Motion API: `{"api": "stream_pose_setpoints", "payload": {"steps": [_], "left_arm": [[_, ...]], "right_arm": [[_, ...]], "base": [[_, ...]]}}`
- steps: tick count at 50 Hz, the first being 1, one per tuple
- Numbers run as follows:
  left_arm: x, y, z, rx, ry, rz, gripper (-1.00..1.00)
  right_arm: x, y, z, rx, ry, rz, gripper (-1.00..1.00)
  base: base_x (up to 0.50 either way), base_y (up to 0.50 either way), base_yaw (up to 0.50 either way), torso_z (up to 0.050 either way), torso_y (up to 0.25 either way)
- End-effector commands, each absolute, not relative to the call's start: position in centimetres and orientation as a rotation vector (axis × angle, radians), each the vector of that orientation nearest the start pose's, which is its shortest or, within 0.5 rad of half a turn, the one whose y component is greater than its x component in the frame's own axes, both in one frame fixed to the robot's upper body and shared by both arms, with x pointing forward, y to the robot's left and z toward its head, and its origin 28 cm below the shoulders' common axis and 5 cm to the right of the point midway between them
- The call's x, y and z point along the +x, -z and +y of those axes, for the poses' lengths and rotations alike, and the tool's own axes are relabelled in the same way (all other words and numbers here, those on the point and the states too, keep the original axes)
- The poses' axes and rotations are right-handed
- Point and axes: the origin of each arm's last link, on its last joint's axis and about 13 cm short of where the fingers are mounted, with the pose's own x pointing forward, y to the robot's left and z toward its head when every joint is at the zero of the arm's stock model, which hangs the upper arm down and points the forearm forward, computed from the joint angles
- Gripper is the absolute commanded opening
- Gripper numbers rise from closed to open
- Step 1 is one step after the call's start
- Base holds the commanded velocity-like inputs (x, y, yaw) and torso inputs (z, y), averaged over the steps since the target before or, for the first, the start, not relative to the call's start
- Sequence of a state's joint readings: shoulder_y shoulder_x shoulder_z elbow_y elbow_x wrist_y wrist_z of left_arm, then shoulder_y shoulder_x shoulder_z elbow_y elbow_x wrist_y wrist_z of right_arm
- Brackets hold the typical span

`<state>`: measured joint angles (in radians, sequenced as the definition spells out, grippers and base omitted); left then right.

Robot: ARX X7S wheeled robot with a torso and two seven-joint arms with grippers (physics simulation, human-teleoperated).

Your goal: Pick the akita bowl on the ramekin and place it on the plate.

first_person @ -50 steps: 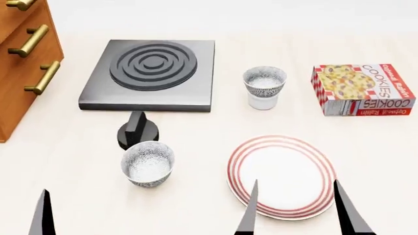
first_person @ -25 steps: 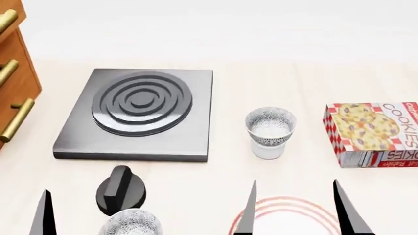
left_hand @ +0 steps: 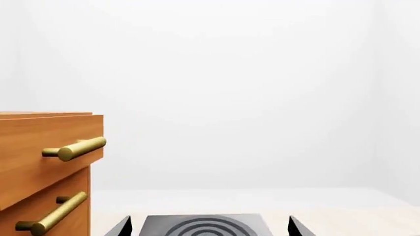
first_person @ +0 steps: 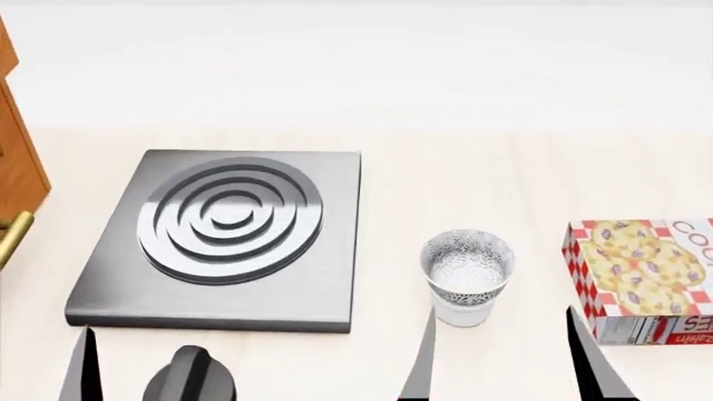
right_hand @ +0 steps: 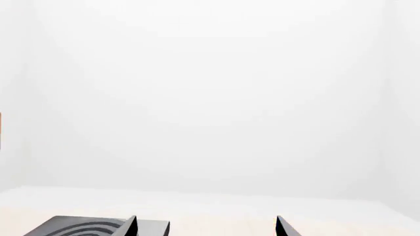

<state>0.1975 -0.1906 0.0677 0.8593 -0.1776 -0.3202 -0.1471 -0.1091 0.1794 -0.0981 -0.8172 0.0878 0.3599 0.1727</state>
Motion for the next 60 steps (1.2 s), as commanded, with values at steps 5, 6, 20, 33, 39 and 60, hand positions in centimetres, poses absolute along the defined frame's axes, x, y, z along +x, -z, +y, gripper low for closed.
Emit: {"api": "stream_pose_setpoints", "payload": {"steps": [5, 6, 20, 33, 39, 60], "left_arm": [[14.56, -13.11, 20.78, -0.015, 0.077, -0.308, 1.0], [14.55, -13.14, 20.77, -0.014, 0.078, -0.308, 1.0], [14.52, -13.27, 20.75, -0.013, 0.083, -0.31, 1.0], [14.7, -13.01, 21.12, -0.001, 0.04, -0.32, 1.0], [14.66, -13.05, 21.12, 0.001, 0.039, -0.323, 1.0], [14.82, -13.13, 21.08, -0.022, 0.023, -0.314, 1.0]], "right_arm": [[16.29, -13.3, -9.78, -0.041, -0.02, -0.333, 1.0], [16.29, -13.29, -9.76, -0.043, -0.02, -0.333, 1.0], [16.39, -13.17, -9.79, -0.038, -0.014, -0.327, 1.0], [16.41, -12.79, -9.83, -0.038, -0.015, -0.318, 1.0], [16.42, -12.75, -9.85, -0.039, -0.013, -0.316, 1.0], [16.54, -12.65, -9.81, -0.041, -0.014, -0.312, 1.0]], "base": [[0.0, 0.0, 0.0, 0.05, 0.0], [0.0, 0.0, 0.0, 0.05, 0.0], [0.0, 0.0, 0.0, 0.05, 0.0], [0.0, 0.0, 0.0, 0.0, -0.25], [0.0, 0.0, 0.0, 0.0, -0.25], [0.0, 0.0, 0.0, 0.0, -0.214]]}}
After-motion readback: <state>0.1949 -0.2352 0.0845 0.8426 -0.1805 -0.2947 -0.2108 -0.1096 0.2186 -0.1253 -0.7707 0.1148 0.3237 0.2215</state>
